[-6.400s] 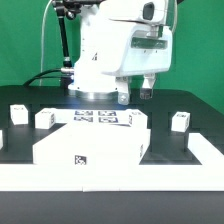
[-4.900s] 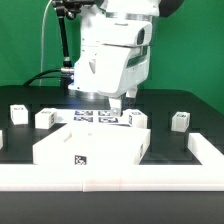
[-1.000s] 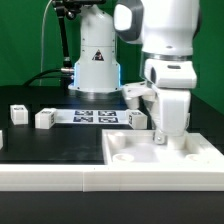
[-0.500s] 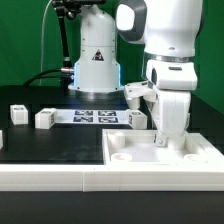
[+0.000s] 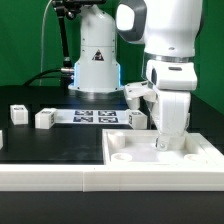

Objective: Assemble one leg

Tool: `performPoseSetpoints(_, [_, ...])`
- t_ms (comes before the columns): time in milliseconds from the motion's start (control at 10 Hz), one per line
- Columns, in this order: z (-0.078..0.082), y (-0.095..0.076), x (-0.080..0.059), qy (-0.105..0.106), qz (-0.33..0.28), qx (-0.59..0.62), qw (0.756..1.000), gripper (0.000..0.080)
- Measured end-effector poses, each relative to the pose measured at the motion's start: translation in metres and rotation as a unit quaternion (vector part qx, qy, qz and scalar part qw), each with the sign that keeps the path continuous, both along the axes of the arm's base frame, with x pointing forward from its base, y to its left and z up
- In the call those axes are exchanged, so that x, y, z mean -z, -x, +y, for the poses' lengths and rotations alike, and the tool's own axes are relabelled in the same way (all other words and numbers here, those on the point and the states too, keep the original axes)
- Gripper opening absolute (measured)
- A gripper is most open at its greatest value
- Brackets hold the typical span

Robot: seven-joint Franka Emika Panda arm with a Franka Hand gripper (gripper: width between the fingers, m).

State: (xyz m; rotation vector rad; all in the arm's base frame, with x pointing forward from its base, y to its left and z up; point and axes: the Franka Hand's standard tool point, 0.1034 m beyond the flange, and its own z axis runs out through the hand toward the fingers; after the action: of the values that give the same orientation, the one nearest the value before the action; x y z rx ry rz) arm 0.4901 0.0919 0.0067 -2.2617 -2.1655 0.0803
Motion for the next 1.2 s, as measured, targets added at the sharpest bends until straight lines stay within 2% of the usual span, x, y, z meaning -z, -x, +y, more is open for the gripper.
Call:
performPoseSetpoints(100, [0.000,0.000,-0.001,0.001,0.001,0.002,1.000,0.0647])
performPoseSetpoints(300, [0.003,0.002,-0.035,0.012,-0.011,0.016,1.000,0.0649])
performPoseSetpoints(400, [0.005,0.010,-0.054,0.017,-0.020,0.034,0.999,0.0649])
performPoseSetpoints(600, [0.008,0.023,-0.070,0.020,-0.030,0.088,0.996,0.0649])
performPoseSetpoints(700, [0.007,0.024,-0.069,0.020,-0.029,0.080,0.996,0.0649])
performPoseSetpoints(1000, [0.008,0.024,-0.067,0.020,-0.030,0.168,0.985,0.0649])
performPoseSetpoints(1200, [0.010,0.029,-0.063,0.003,-0.046,0.286,0.957,0.0649])
